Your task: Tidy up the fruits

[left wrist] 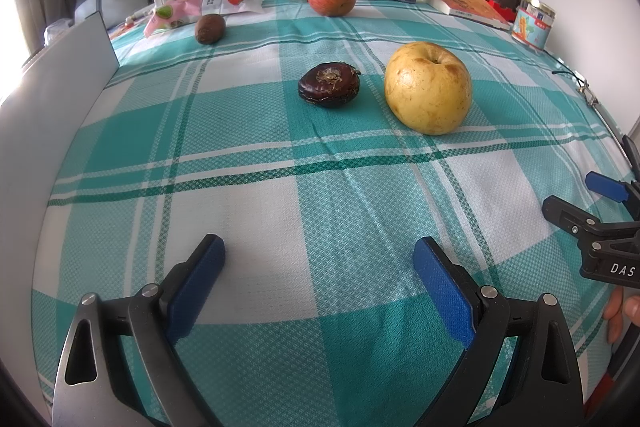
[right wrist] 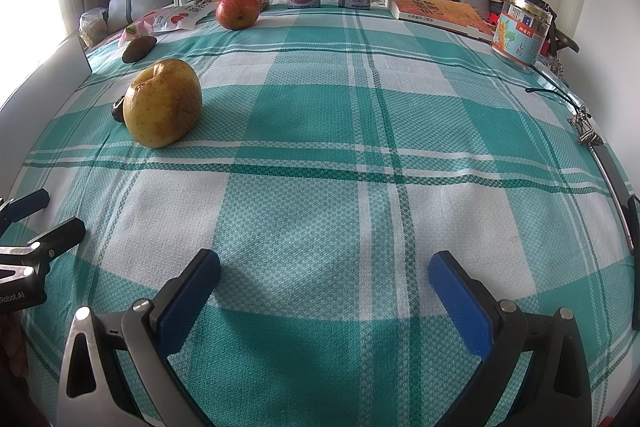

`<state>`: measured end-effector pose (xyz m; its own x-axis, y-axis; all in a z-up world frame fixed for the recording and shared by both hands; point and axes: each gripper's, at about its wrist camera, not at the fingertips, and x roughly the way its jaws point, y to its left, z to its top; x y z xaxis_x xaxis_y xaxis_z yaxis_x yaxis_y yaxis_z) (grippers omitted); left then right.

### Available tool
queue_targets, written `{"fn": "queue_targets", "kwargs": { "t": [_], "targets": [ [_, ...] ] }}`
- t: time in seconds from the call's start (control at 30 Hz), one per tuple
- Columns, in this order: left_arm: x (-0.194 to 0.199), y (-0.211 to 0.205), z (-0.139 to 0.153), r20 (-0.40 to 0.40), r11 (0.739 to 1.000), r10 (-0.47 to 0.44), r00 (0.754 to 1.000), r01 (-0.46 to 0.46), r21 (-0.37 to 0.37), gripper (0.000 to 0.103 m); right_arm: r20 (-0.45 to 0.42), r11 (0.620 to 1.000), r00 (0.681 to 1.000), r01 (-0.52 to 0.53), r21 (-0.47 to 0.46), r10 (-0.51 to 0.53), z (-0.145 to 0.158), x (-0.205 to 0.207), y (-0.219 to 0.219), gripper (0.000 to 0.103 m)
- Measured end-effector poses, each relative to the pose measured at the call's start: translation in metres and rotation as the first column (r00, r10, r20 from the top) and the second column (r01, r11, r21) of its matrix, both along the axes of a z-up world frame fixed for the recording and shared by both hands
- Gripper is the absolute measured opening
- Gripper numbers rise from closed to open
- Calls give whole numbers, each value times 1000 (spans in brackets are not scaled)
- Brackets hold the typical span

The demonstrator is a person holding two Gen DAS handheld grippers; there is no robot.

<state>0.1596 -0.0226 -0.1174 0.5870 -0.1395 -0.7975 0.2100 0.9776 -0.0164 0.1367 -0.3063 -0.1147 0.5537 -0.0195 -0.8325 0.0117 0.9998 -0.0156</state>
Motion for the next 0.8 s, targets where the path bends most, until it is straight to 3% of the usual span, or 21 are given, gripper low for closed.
{"fn": "queue_targets", "kwargs": {
  "t": [0.23, 0.37, 0.47, 0.63, 0.8],
  "targets": [
    [0, 0, 0, 0, 1000, -2, 1000, 2, -2, 96, 0, 1000, 1000, 0, 0, 0, 0, 0, 0, 103],
    [7, -1, 2, -26, 997, -72, 997, 72, 6, 96, 0, 1000, 1000, 0, 1, 0, 0, 0, 0, 103],
    [27, -2, 8, -57, 994, -106, 993, 107, 15, 96, 0, 1000, 1000, 0, 1, 0, 0, 0, 0, 103],
    [72, -4, 22, -23, 996, -88, 996, 87, -20, 96, 0, 1000, 1000, 0, 2, 0, 0, 0, 0, 103],
    [104, -8, 6, -73, 998, -65, 995, 65, -7, 94, 0, 1000, 1000, 0, 2, 0, -1, 0, 0, 103]
  ]
}}
